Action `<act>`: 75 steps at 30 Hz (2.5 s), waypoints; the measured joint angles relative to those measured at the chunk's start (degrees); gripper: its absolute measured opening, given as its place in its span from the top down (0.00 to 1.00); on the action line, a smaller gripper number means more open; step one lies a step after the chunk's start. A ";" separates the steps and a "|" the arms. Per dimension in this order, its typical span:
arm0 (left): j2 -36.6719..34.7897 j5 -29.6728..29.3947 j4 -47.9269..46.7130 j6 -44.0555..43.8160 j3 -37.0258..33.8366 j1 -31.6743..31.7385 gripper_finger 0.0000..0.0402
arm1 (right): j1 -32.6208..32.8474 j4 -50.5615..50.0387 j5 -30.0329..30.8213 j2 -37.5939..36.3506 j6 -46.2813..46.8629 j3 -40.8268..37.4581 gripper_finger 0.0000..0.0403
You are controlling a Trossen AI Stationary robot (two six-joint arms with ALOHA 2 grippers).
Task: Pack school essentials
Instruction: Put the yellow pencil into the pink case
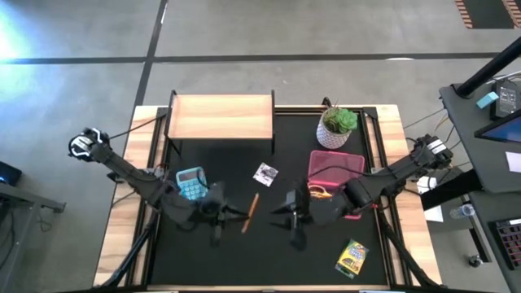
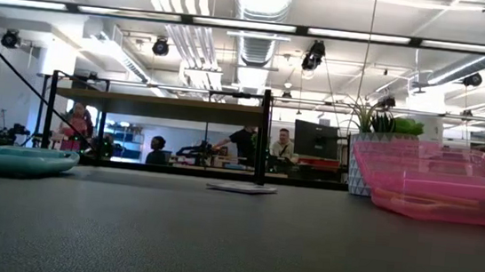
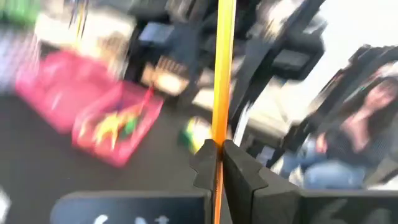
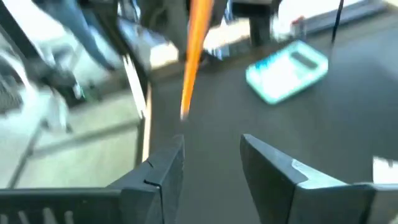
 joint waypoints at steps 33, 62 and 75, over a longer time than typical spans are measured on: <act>2.41 0.11 13.78 14.08 -0.01 3.22 1.00 | -4.90 20.67 0.14 3.40 -6.94 7.15 0.74; 2.47 0.07 12.80 14.69 -0.47 4.91 0.58 | -7.34 -18.21 1.38 -1.28 2.14 12.87 0.98; 2.47 0.19 11.43 14.60 -0.47 6.14 0.55 | -7.37 -70.58 1.54 -1.30 22.37 9.17 0.97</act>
